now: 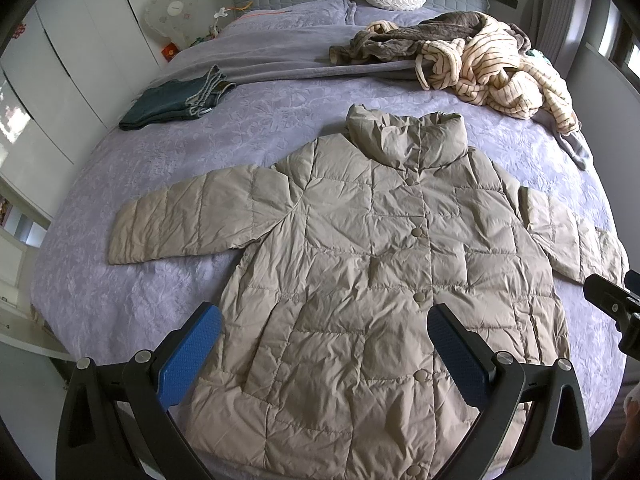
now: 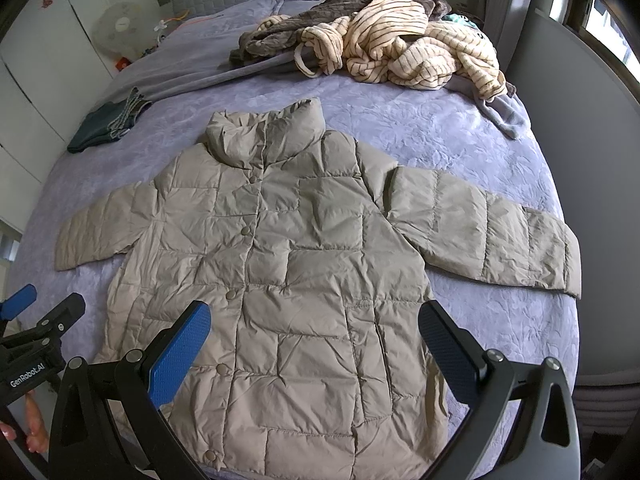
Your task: Fold large clothes
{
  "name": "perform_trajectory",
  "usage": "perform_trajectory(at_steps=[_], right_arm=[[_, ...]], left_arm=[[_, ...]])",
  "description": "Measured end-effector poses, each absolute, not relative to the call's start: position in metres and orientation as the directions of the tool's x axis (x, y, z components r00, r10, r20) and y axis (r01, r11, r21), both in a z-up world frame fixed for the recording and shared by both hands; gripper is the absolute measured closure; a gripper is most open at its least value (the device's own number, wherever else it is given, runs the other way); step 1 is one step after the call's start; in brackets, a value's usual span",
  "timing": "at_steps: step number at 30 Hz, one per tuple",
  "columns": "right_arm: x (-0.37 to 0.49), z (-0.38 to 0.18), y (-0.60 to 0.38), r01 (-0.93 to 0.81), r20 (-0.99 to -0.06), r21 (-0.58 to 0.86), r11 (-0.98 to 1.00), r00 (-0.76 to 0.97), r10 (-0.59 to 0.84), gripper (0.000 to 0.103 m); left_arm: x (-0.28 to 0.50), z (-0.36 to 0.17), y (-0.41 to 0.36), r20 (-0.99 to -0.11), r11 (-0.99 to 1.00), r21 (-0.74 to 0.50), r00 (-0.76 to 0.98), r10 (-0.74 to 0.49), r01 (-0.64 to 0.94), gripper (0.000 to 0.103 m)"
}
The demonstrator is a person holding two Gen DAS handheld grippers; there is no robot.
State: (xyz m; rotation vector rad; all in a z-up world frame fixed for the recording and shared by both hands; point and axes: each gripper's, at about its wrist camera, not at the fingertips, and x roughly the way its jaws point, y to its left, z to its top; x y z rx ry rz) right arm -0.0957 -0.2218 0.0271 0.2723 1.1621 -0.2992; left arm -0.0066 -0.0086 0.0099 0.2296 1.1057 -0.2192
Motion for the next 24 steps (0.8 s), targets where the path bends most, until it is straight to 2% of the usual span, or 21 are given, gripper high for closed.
perform_trajectory(at_steps=[24], right_arm=[[-0.0958,0.0241,-0.2198,0.379,-0.932,0.052,0.924,0.35,-0.091,0.0]], left_arm=[[-0.0016,0.0051,-0.0002,-0.902,0.957,0.053,0.425,-0.077,0.285,0.0]])
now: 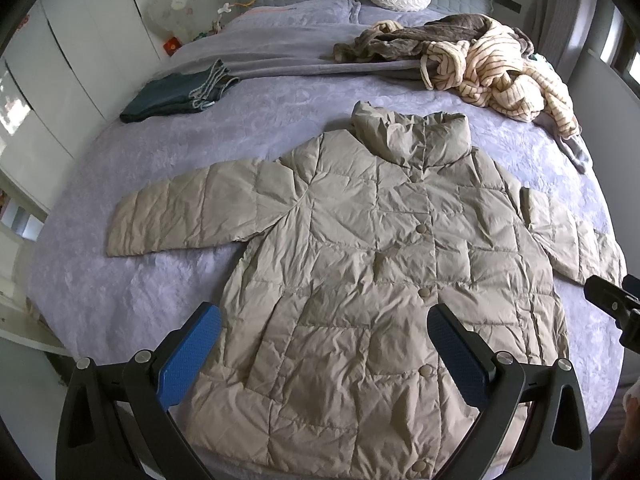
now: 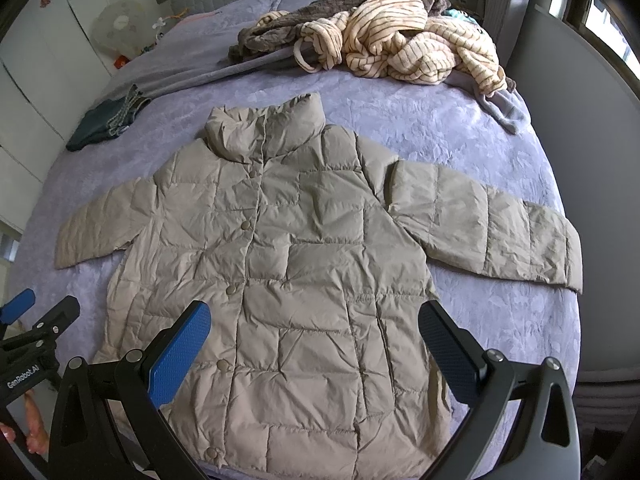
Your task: Fold large clothes
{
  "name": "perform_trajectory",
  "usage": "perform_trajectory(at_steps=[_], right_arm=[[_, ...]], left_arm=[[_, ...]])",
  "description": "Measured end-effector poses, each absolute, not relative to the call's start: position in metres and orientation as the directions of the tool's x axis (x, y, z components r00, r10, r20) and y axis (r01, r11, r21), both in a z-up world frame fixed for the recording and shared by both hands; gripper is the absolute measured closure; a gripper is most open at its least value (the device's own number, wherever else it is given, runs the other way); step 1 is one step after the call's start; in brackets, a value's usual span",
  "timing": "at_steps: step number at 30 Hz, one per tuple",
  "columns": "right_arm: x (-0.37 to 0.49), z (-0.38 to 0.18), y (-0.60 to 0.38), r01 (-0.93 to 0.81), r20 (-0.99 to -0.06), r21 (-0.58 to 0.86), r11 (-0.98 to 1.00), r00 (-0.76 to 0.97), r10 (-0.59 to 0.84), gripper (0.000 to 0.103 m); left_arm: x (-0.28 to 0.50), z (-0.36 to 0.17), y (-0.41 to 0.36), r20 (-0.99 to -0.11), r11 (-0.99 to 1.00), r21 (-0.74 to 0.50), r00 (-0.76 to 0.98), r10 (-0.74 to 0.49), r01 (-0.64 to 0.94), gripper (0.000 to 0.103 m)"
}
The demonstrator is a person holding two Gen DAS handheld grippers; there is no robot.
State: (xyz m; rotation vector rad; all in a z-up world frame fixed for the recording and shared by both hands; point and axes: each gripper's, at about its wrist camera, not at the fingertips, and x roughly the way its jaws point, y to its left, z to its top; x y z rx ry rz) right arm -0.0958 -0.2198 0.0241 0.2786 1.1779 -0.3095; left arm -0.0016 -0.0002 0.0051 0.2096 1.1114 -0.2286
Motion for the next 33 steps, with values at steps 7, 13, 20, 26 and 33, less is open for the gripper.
perform_trajectory(at_steps=[7,13,20,26,33], right_arm=[[-0.086,0.021,-0.202,0.412,-0.941,0.017,0.911,0.315,-0.125,0.0],[-0.078,0.001,-0.18,0.468,-0.954,0.029,0.883,0.277,-0.116,0.0],[-0.061,-0.034,-0.161,0.544,-0.942,0.223,0.809,0.335,0.034,0.0],[-0.04,-0.07,-0.133,0.518,-0.912,0.304,0.799,0.401,0.087,0.0],[-0.007,-0.122,-0.1,0.463,-0.918,0.351,0.814,0.343,0.201,0.0]], left_arm=[[0.017,-0.016,0.035,-0.917,0.956,0.027,0.389,-0.093,0.291,0.0],[0.047,-0.045,0.069,-0.937,0.947,-0.021,0.325,-0.13,0.321,0.0],[0.089,-0.091,0.127,-0.936,0.955,-0.168,0.264,-0.232,0.246,0.0],[0.126,-0.146,0.184,-0.916,0.947,-0.298,0.245,-0.319,0.119,0.0],[0.186,-0.207,0.24,-0.862,0.884,-0.462,0.275,-0.427,-0.076,0.0]])
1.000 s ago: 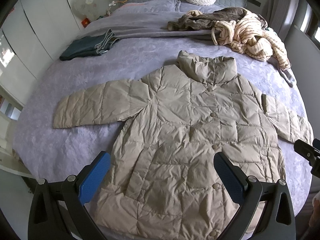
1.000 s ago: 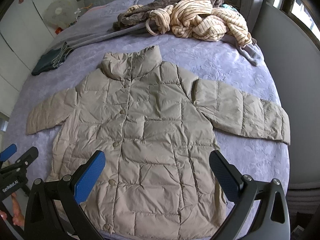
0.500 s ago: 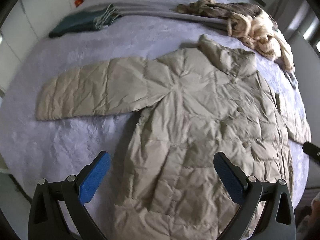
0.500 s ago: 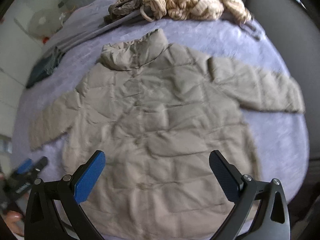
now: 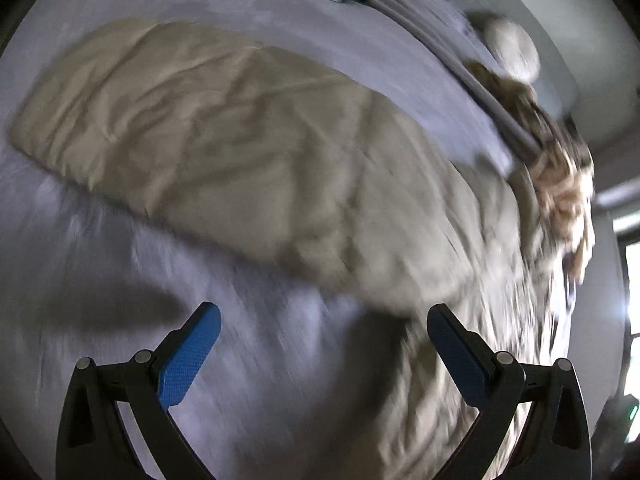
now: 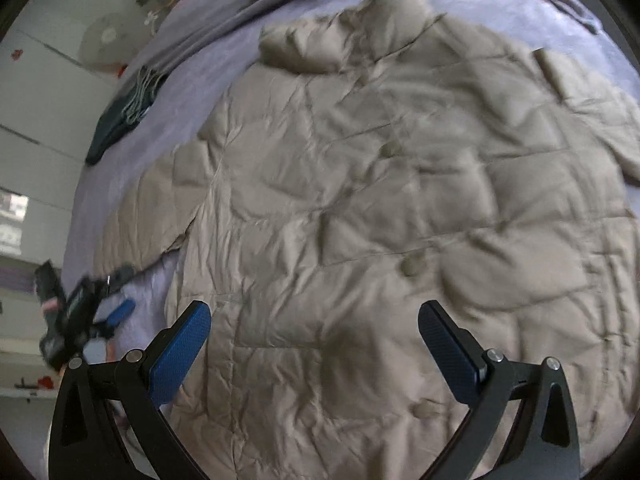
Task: Fold large clothes
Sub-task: 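Grasp one side edge of the coat with the right tool while the left tool grasps beside it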
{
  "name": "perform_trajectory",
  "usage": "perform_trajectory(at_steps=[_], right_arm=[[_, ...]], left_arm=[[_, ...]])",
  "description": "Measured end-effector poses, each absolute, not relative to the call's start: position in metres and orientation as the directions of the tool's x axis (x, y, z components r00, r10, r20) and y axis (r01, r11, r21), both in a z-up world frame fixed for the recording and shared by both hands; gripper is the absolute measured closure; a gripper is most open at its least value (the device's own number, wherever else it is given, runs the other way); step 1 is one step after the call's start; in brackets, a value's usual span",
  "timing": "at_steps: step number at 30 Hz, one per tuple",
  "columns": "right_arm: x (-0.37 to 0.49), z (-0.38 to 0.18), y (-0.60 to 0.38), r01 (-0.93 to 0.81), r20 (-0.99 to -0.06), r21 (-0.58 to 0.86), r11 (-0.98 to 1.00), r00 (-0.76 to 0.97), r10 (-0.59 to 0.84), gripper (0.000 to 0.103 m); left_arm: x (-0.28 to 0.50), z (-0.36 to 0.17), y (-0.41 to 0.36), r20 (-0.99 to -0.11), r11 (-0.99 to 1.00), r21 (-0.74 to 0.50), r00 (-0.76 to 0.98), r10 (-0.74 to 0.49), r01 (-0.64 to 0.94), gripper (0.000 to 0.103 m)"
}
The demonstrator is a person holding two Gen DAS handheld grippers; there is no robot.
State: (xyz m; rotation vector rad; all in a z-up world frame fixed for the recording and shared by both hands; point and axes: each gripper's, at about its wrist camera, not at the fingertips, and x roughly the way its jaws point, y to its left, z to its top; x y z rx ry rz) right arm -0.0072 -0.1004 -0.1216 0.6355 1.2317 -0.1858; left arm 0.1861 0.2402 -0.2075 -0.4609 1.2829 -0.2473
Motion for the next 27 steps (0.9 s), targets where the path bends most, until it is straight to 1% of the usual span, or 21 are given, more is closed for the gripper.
perform_trajectory(at_steps=[4,7,8,9,10,11,12,13,15,17,18,19,21,23,27], right_arm=[[0.009,-0.143,-0.087,0.441,-0.896,0.406,0.8,0.367,0.252,0.0],[0.026,-0.151,-0.082,0.426,-0.882,0.426,0.798,0.392,0.261,0.0],[0.032,-0.153,-0.081,0.422,-0.877,0.432,0.797,0.4,0.264,0.0],[0.038,-0.153,-0.08,0.419,-0.873,0.439,0.794,0.407,0.268,0.0],[0.049,-0.155,-0.077,0.412,-0.862,0.457,0.788,0.422,0.28,0.0],[0.054,-0.154,-0.076,0.408,-0.856,0.469,0.784,0.43,0.288,0.0],[0.061,-0.154,-0.074,0.401,-0.844,0.486,0.776,0.445,0.299,0.0],[0.071,-0.155,-0.07,0.394,-0.829,0.507,0.766,0.464,0.31,0.0],[0.088,-0.155,-0.064,0.39,-0.806,0.543,0.744,0.492,0.331,0.002],[0.107,-0.16,-0.055,0.388,-0.778,0.587,0.711,0.514,0.361,0.027],[0.113,-0.162,-0.053,0.388,-0.772,0.599,0.701,0.511,0.377,0.067],[0.124,-0.17,-0.048,0.389,-0.764,0.62,0.682,0.496,0.412,0.094],[0.14,-0.184,-0.037,0.381,-0.73,0.67,0.637,0.496,0.47,0.096],[0.151,-0.193,-0.026,0.362,-0.712,0.69,0.627,0.498,0.495,0.096],[0.165,-0.222,-0.002,0.351,-0.69,0.72,0.599,0.459,0.56,0.096]], left_arm=[[0.223,-0.224,0.268,-0.839,0.846,-0.502,0.339,-0.426,-0.178,0.0],[0.249,-0.228,0.283,-0.837,0.846,-0.487,0.395,-0.379,-0.22,0.0],[0.257,-0.229,0.286,-0.842,0.853,-0.467,0.411,-0.349,-0.232,0.001],[0.265,-0.229,0.288,-0.849,0.861,-0.447,0.42,-0.322,-0.244,0.006],[0.272,-0.23,0.289,-0.856,0.869,-0.428,0.422,-0.3,-0.251,0.03],[0.278,-0.231,0.29,-0.861,0.876,-0.416,0.414,-0.294,-0.244,0.065],[0.282,-0.232,0.292,-0.853,0.87,-0.436,0.412,-0.32,-0.228,0.082],[0.285,-0.23,0.294,-0.839,0.857,-0.468,0.415,-0.352,-0.217,0.093],[0.282,-0.212,0.292,-0.829,0.878,-0.443,0.455,-0.326,-0.179,0.093],[0.272,-0.19,0.279,-0.816,0.915,-0.387,0.502,-0.285,-0.109,0.093],[0.27,-0.181,0.276,-0.808,0.925,-0.371,0.518,-0.279,-0.081,0.093],[0.267,-0.169,0.272,-0.795,0.934,-0.354,0.539,-0.277,-0.042,0.093],[0.263,-0.15,0.269,-0.77,0.944,-0.33,0.572,-0.282,0.022,0.093],[0.258,-0.13,0.257,-0.741,0.948,-0.307,0.603,-0.297,0.089,0.093],[0.245,-0.095,0.226,-0.689,0.929,-0.292,0.625,-0.368,0.226,0.093]])
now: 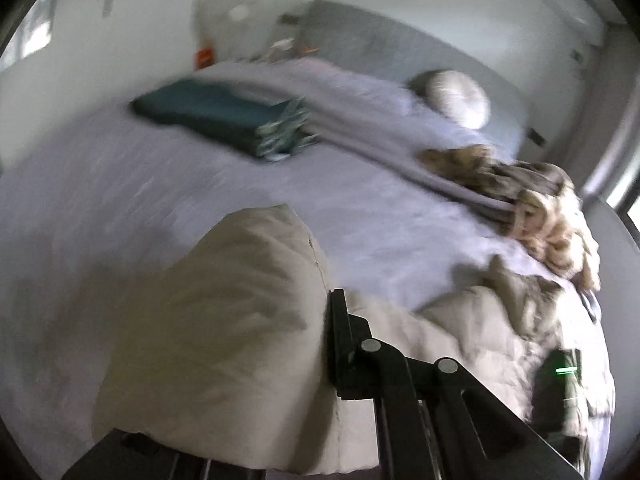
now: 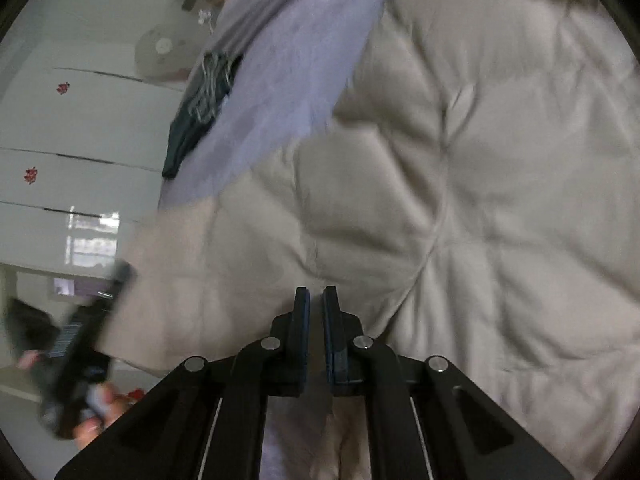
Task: Fold large clothes
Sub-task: 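Grasp one side edge of the coat with the right tool while the left tool grasps beside it, then fold the held coat side over the coat body and open both tools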
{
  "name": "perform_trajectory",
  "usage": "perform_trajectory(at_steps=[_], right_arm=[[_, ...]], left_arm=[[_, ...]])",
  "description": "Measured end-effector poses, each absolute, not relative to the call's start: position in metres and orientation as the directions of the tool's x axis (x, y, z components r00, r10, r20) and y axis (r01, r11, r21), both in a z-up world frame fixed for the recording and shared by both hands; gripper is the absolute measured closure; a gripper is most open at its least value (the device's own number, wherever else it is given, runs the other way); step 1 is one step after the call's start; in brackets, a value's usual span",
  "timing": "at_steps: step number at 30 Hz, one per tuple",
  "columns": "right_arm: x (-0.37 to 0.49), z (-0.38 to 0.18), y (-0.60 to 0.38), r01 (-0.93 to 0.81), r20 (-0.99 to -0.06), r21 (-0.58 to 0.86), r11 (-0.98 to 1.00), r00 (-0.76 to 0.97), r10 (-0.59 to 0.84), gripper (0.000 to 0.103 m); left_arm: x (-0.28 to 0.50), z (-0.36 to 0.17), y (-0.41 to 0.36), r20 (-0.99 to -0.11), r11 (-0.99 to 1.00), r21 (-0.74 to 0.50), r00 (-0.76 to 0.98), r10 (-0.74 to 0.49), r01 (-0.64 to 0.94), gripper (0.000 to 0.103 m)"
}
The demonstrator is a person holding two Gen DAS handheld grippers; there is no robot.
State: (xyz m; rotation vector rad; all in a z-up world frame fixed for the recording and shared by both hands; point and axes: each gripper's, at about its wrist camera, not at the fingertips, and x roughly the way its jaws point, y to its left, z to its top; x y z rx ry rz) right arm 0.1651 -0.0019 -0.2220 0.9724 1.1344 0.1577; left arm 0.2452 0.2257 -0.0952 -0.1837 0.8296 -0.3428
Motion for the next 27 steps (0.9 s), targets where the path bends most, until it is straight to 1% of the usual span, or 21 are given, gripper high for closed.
perform_trajectory(at_steps=[2,3,6,9,11,12,14,17,19,22,24,25,27], right_arm=[[0.168,-0.241,0.008,0.36,-0.692,0.721,0.593,0.42,0.587,0.096],[0.169,-0.246,0.011,0.362,-0.698,0.715,0.598,0.404,0.591,0.099],[0.169,-0.253,0.014,0.355,-0.696,0.718,0.599,0.367,0.617,0.099],[0.153,-0.24,-0.002,0.327,-0.68,0.733,0.597,0.367,0.635,0.099],[0.128,-0.222,-0.032,0.33,-0.692,0.72,0.61,0.405,0.598,0.099],[0.119,-0.216,-0.044,0.336,-0.702,0.71,0.619,0.418,0.577,0.099],[0.086,-0.198,-0.086,0.363,-0.742,0.659,0.659,0.457,0.49,0.097],[0.047,-0.182,-0.135,0.414,-0.784,0.595,0.689,0.486,0.386,0.096],[0.021,-0.175,-0.164,0.452,-0.806,0.559,0.695,0.494,0.327,0.096],[-0.004,-0.173,-0.191,0.485,-0.817,0.541,0.687,0.496,0.293,0.096],[-0.014,-0.175,-0.204,0.495,-0.821,0.537,0.683,0.492,0.29,0.096],[-0.017,-0.176,-0.208,0.498,-0.823,0.535,0.682,0.489,0.289,0.096],[-0.024,-0.177,-0.212,0.503,-0.824,0.535,0.679,0.487,0.289,0.096]], left_arm=[[0.24,-0.084,0.197,-0.681,0.904,-0.299,0.595,-0.426,0.305,0.093],[0.238,-0.08,0.184,-0.68,0.895,-0.299,0.584,-0.443,0.332,0.093],[0.223,-0.069,0.126,-0.669,0.858,-0.267,0.556,-0.493,0.439,0.093],[0.205,-0.06,0.068,-0.666,0.808,-0.236,0.516,-0.54,0.541,0.093],[0.188,-0.063,0.027,-0.676,0.776,-0.206,0.487,-0.553,0.597,0.093],[0.18,-0.069,0.002,-0.693,0.757,-0.176,0.467,-0.549,0.629,0.093],[0.166,-0.085,-0.033,-0.719,0.736,-0.125,0.45,-0.529,0.665,0.093],[0.143,-0.122,-0.084,-0.78,0.711,-0.031,0.428,-0.456,0.702,0.093],[0.134,-0.149,-0.1,-0.813,0.708,0.009,0.417,-0.405,0.706,0.093],[0.128,-0.179,-0.108,-0.856,0.711,0.051,0.398,-0.331,0.702,0.092],[0.126,-0.188,-0.11,-0.865,0.709,0.076,0.401,-0.303,0.701,0.092],[0.122,-0.188,-0.109,-0.861,0.705,0.086,0.408,-0.303,0.704,0.09],[0.115,-0.182,-0.103,-0.855,0.698,0.094,0.416,-0.309,0.71,0.042]])
